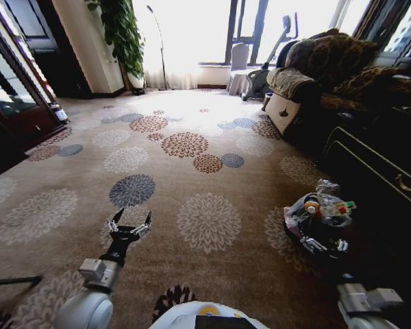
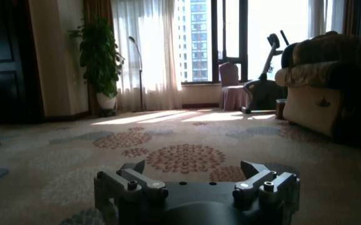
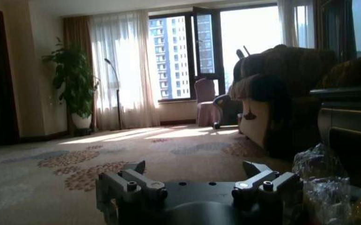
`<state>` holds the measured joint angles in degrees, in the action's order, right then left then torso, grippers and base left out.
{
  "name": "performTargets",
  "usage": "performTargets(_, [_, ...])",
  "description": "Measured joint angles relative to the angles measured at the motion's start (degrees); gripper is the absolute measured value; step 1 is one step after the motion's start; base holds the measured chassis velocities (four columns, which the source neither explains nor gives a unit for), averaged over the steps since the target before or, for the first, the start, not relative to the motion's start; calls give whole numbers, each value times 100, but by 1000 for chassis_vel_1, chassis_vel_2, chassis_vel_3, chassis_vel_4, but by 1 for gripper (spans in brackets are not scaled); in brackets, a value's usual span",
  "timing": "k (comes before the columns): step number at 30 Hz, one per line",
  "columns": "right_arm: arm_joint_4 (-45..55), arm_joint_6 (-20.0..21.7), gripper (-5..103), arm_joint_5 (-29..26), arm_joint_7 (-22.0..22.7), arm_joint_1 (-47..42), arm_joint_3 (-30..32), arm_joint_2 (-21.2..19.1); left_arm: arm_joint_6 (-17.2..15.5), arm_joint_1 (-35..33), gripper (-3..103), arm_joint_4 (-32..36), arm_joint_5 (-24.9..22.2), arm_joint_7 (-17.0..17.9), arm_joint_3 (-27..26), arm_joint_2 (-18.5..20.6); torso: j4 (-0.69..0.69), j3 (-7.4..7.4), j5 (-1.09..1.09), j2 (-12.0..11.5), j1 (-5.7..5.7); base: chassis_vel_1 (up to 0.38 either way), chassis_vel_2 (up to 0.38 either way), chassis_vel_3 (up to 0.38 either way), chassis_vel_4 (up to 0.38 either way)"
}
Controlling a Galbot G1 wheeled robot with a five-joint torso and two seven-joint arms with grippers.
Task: Pick up the trash from the ground and place it into the trash bin.
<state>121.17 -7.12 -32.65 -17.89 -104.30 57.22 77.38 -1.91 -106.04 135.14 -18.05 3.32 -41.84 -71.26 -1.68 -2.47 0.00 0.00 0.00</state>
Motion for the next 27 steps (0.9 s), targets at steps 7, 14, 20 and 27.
performTargets(7, [2, 0, 100, -1, 0, 0, 0, 0, 0, 0, 100, 0, 0, 0, 0, 0, 0, 0, 0, 0, 0, 0, 0, 0, 0])
performTargets(14, [2, 0, 100, -1, 0, 0, 0, 0, -1, 0, 100, 0, 0, 0, 0, 1, 0, 0, 0, 0, 0, 0, 0, 0, 0])
performTargets(20, [3, 0, 100, -1, 0, 0, 0, 0, -1, 0, 100, 0, 0, 0, 0, 0, 0, 0, 0, 0, 0, 0, 0, 0, 0])
performTargets(27, [3, 1, 100, -1, 1, 0, 1, 0, -1, 0, 100, 0, 0, 0, 0, 1, 0, 0, 0, 0, 0, 0, 0, 0, 0])
